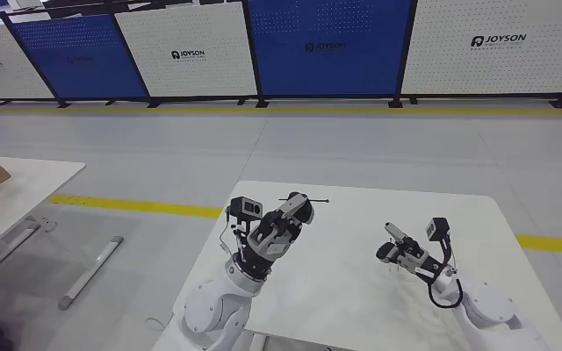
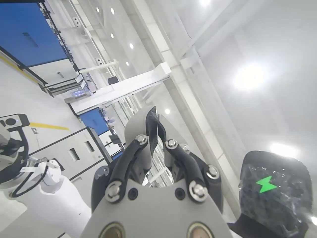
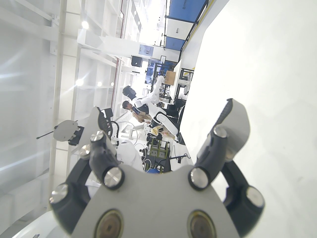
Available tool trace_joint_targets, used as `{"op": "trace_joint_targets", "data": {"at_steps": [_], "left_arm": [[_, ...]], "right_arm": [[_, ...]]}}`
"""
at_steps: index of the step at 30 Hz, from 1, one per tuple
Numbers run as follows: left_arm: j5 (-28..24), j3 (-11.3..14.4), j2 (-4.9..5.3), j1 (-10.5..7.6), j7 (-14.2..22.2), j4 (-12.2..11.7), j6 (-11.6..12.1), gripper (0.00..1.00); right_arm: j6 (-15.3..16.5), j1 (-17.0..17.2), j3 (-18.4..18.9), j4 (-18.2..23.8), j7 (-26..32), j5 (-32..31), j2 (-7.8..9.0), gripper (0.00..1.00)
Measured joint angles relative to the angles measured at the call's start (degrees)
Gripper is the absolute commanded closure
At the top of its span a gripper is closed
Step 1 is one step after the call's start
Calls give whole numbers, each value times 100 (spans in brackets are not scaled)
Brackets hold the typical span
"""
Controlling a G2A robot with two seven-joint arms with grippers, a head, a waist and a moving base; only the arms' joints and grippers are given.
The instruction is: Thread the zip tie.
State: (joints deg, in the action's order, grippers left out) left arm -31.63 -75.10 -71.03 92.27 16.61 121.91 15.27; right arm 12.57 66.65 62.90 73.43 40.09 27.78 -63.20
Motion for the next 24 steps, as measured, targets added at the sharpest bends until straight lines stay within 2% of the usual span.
{"op": "trace_joint_targets", "data": {"at_steps": [5,9,12,15,19,22,24], "left_arm": [[250,87,0,-67,-53,-206,-217,100],[557,202,7,-117,-22,-636,-426,100],[837,354,-2,-155,-49,-982,-382,100],[872,495,-20,-229,-112,-1381,-381,100],[852,602,-35,-309,-127,-1789,-368,100],[909,652,-42,-351,-166,-2014,-332,100],[975,660,-57,-364,-379,-2104,-175,100]], "right_arm": [[0,0,0,0,0,0,0,0],[0,0,0,0,0,0,0,0],[0,0,0,0,0,0,0,0],[0,0,0,0,0,0,0,0],[0,0,0,0,0,0,0,0],[0,0,0,0,0,0,0,0],[0,0,0,0,0,0,0,0]]}}
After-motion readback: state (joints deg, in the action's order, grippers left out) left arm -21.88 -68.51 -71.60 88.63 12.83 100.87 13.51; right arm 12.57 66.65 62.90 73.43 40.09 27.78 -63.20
